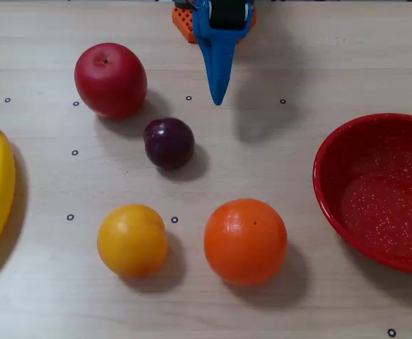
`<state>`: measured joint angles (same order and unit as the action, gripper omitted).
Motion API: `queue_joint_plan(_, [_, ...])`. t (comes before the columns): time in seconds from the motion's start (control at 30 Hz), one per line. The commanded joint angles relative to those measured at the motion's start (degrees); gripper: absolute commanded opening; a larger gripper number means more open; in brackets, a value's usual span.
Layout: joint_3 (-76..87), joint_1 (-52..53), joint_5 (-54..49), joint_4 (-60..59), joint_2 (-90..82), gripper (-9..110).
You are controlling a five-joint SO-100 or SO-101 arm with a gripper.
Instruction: Put plum in the red bowl.
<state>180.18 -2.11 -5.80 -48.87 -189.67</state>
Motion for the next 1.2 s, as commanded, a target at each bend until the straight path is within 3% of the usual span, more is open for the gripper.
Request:
queue_joint_plan(0.0, [2.37,-0.7,-1.76,-0.26,-1.23,0])
queue_joint_plan(1.17, [2.37,-0.88,-2.72,-0.26,-1.23,0])
